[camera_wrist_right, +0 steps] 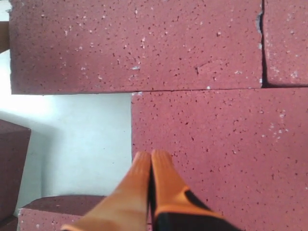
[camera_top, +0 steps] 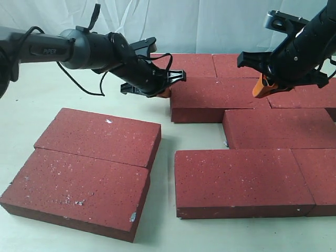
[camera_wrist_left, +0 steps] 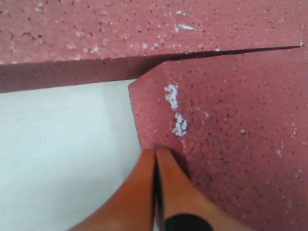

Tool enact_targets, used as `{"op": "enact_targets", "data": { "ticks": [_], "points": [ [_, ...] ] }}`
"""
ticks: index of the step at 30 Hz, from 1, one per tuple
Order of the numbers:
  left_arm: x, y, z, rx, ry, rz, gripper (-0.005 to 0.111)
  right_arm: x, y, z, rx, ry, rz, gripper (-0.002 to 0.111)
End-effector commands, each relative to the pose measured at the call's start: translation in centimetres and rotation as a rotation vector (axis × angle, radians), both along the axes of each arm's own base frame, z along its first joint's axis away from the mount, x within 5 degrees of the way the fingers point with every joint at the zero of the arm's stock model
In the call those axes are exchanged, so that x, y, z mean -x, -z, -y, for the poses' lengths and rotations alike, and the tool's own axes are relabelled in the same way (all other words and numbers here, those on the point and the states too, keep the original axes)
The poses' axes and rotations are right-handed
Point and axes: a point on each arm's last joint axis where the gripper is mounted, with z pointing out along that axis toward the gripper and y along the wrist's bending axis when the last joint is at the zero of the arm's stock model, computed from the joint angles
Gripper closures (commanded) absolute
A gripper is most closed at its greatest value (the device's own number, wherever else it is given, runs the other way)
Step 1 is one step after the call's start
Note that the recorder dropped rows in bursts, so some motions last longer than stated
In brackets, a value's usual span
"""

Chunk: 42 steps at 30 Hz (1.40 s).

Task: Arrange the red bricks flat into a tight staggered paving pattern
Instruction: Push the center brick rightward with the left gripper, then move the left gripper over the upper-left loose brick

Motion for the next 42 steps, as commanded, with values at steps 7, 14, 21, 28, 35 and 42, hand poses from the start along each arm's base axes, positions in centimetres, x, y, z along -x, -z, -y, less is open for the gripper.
{"op": "enact_targets", "data": {
  "ticks": [7, 14, 21, 28, 35, 42],
  "points": [
    [0.5, -0.2, 1.2, -0.006, 0.033, 0.015, 0.107, -0.2, -0.1, 0.3, 0.005, 0.007, 0.032, 0.109],
    [0.2, 0.0, -0.5, -0.02, 0.044, -0.06, 0.107, -0.2, -0.1, 0.4, 0.035, -0.012, 0.038, 0.109],
    [-0.4, -0.9, -3.2, -0.019, 0.066, -0.166, 0.107, -0.3, -0.1, 0.5, 0.043, -0.012, 0.051, 0.109],
    [0.0, -5.0, -6.9, -0.121, 0.125, -0.162, 0.107, -0.3, -0.2, 0.3, 0.013, 0.002, 0.048, 0.109],
    [2.7, -11.0, -9.1, -0.256, 0.2, -0.102, 0.107, 0.9, -1.6, -2.5, 0.011, -0.104, 0.09, 0.109],
    [7.0, -14.4, -11.2, -0.316, 0.188, -0.006, 0.107, 2.5, -3.8, -3.6, 0.023, -0.181, 0.146, 0.109]
  ]
}}
